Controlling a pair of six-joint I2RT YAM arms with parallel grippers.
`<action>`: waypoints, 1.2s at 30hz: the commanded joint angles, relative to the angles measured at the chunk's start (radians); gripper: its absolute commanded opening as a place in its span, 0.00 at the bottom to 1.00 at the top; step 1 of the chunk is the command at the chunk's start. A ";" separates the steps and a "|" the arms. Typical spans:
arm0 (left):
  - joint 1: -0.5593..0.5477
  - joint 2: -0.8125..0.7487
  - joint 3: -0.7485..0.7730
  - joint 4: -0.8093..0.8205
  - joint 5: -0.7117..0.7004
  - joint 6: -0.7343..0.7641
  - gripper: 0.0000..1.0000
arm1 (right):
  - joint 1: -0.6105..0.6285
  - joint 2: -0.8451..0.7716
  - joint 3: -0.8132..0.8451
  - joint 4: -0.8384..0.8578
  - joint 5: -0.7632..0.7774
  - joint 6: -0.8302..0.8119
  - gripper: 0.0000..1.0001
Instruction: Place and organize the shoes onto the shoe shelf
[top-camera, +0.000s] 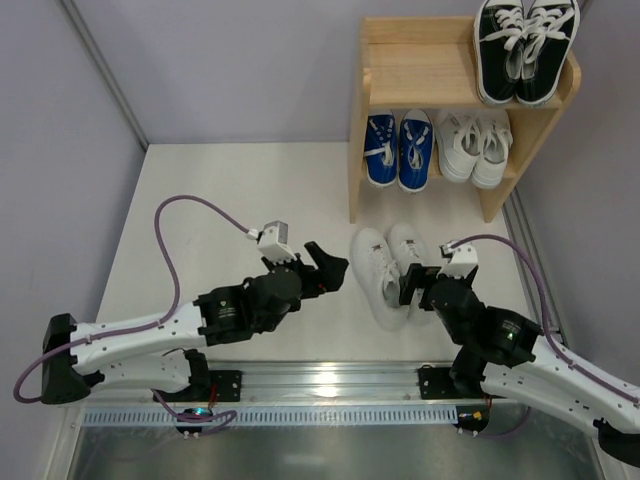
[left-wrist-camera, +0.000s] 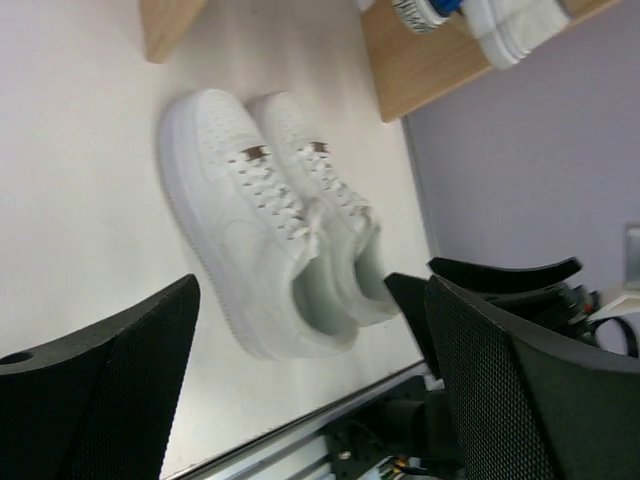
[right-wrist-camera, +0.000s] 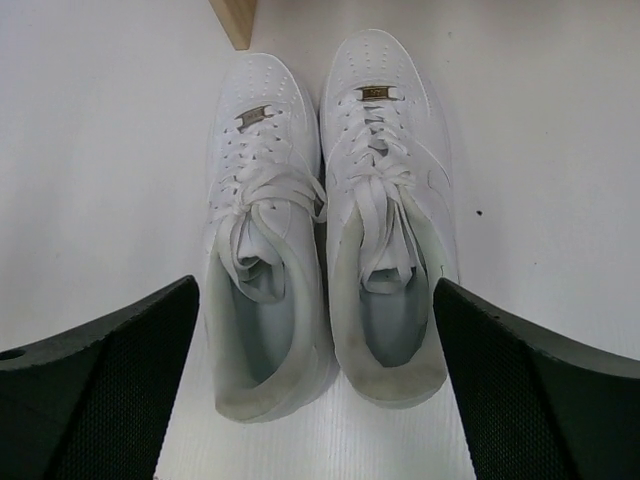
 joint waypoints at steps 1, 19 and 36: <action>0.014 -0.093 -0.122 -0.114 -0.127 0.018 0.91 | -0.104 0.044 -0.024 0.164 -0.166 -0.122 1.00; 0.031 -0.377 -0.316 -0.260 -0.225 -0.063 0.91 | -0.407 0.405 -0.041 0.319 -0.704 -0.233 0.64; 0.037 -0.428 -0.367 -0.255 -0.223 -0.065 0.91 | -0.409 0.701 -0.019 0.356 -0.668 -0.176 0.26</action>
